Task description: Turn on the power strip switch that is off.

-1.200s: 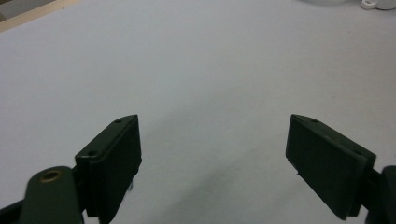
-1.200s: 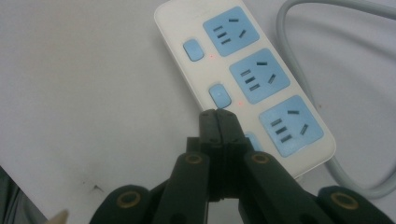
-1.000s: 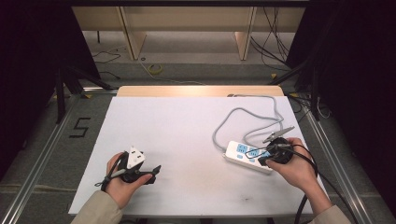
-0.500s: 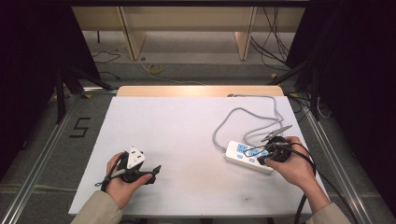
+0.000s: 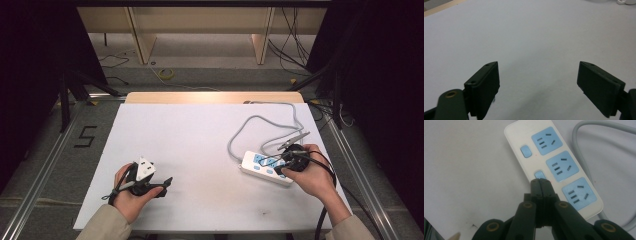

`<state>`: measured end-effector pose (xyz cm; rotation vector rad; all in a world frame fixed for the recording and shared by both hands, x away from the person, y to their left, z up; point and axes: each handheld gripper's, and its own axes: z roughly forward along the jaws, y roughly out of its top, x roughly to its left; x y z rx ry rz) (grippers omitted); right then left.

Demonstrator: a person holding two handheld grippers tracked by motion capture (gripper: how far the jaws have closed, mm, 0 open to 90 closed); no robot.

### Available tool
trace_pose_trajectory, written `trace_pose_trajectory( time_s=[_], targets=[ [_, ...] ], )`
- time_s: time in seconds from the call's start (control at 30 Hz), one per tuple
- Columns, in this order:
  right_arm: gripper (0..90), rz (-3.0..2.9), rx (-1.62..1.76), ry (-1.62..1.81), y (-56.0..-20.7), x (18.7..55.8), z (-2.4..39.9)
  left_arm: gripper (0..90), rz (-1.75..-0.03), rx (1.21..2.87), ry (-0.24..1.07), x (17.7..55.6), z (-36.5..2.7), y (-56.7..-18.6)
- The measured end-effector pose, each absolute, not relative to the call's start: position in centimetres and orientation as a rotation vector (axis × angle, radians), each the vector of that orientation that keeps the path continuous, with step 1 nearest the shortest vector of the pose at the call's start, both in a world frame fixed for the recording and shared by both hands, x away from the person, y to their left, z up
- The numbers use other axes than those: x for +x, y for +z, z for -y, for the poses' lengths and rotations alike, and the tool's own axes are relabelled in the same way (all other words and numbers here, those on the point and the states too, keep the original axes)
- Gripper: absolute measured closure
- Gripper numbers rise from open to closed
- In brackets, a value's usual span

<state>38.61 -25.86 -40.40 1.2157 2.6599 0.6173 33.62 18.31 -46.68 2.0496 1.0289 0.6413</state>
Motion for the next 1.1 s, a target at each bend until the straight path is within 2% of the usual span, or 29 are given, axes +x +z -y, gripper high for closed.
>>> trace_pose_trajectory(
  time_s=[1.1],
  targets=[
    [90.0,-2.692,1.229,0.582,-40.5,39.6,24.6,18.0,-1.028,2.047,0.645,33.6,-18.2,-46.7]
  ],
)
